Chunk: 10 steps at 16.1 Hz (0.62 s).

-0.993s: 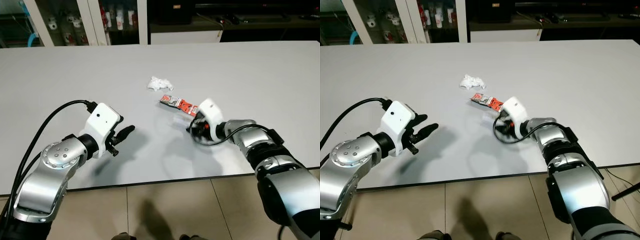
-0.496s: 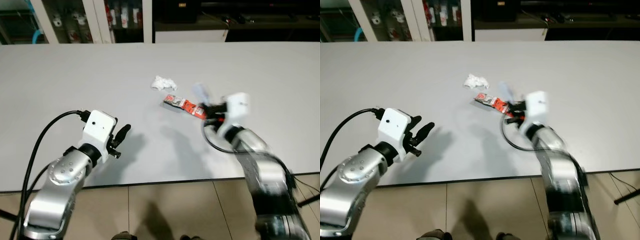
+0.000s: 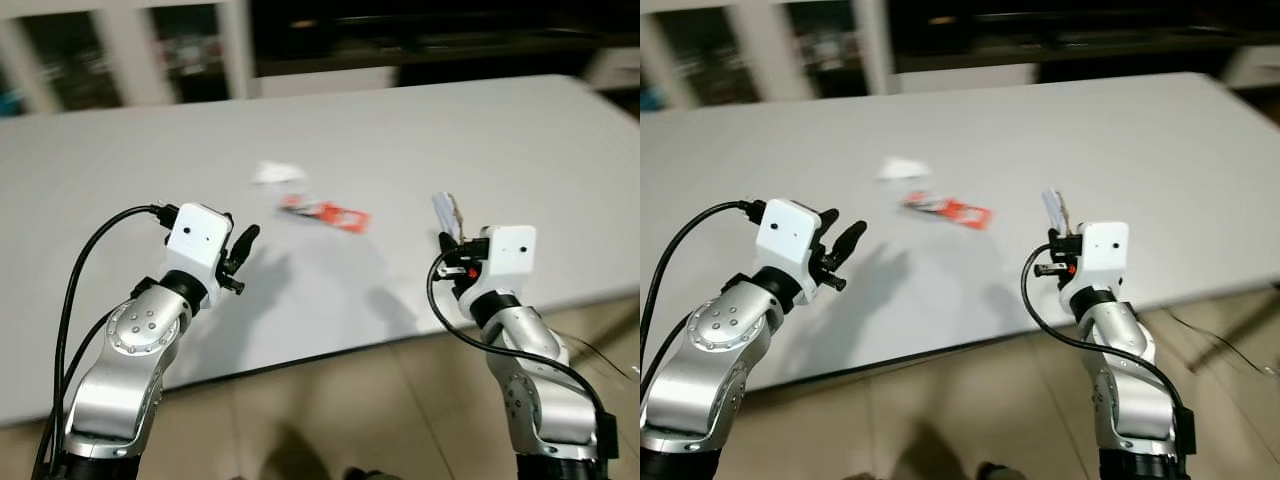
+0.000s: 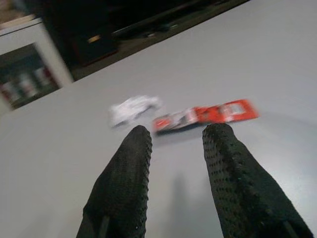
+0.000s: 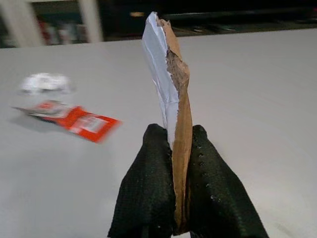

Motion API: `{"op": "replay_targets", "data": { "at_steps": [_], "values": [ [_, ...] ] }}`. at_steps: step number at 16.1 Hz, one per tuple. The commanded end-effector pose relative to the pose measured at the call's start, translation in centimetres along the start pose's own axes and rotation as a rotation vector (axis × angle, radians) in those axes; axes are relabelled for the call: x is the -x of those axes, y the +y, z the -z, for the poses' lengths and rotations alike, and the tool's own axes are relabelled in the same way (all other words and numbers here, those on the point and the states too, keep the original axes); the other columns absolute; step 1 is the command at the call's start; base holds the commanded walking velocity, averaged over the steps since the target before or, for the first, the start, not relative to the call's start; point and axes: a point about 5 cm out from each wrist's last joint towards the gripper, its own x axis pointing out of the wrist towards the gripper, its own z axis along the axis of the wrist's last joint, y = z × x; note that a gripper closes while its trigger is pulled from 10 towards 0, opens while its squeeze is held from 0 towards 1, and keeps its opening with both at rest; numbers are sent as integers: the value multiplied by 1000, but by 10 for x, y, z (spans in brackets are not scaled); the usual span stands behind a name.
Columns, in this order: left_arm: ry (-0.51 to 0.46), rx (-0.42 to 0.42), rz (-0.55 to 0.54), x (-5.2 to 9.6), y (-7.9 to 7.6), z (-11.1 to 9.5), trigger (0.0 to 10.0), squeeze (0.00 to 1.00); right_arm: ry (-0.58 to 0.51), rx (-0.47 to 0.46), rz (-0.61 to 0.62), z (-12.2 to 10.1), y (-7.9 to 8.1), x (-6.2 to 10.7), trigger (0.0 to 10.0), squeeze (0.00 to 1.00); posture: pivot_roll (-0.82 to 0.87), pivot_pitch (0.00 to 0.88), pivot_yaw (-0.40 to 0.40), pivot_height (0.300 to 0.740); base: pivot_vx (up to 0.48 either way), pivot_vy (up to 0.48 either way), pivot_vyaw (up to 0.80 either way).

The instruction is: Picking trash to rubbish bin

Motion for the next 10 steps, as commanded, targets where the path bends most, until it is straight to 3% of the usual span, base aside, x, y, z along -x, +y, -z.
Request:
{"op": "replay_targets", "data": {
  "at_steps": [1,9,10],
  "values": [
    [-6,-6,-16,0,6,0,10000,0,16,-4,4,1,1,4,10000,0,8,1,-9,740,0,0,-800],
    [0,-20,-10,0,12,2,10000,0,65,-23,23,11,2,14,10000,0,4,0,-3,740,281,0,-800],
    [1,-26,-8,0,13,2,10000,0,83,21,2,12,4,14,10000,0,4,1,-3,740,289,0,0]
  ]
}}
